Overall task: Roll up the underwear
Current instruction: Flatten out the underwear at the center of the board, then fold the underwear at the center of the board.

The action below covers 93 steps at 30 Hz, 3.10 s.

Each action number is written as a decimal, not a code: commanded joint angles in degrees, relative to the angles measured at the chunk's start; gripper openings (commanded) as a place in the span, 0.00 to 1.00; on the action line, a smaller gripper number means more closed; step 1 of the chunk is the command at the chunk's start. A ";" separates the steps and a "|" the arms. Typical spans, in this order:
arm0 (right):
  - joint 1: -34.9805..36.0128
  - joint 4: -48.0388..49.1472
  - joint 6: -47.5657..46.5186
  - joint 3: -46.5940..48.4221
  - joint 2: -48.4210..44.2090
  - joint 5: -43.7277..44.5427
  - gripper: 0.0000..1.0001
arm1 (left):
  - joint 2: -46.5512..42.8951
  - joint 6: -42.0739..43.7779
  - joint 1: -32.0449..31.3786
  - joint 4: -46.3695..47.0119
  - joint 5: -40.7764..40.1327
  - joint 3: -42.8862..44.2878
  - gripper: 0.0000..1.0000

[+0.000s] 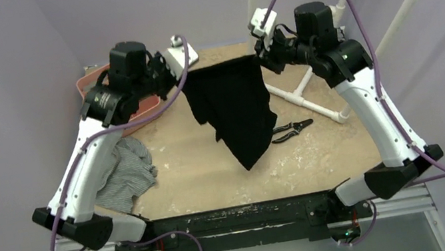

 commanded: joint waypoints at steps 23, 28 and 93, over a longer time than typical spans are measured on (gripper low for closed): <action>7.89 10.19 -9.57 -47.21 -9.52 -12.63 0.54 | -11.04 5.66 -11.09 -3.70 4.41 -36.82 0.26; 8.46 8.28 -10.16 -48.11 -10.59 -9.98 0.67 | -10.61 4.35 -14.28 -4.51 3.25 -40.25 0.48; 38.01 21.51 -1.41 -50.39 10.34 14.51 0.00 | -13.01 -6.61 16.56 4.87 2.00 -40.82 0.72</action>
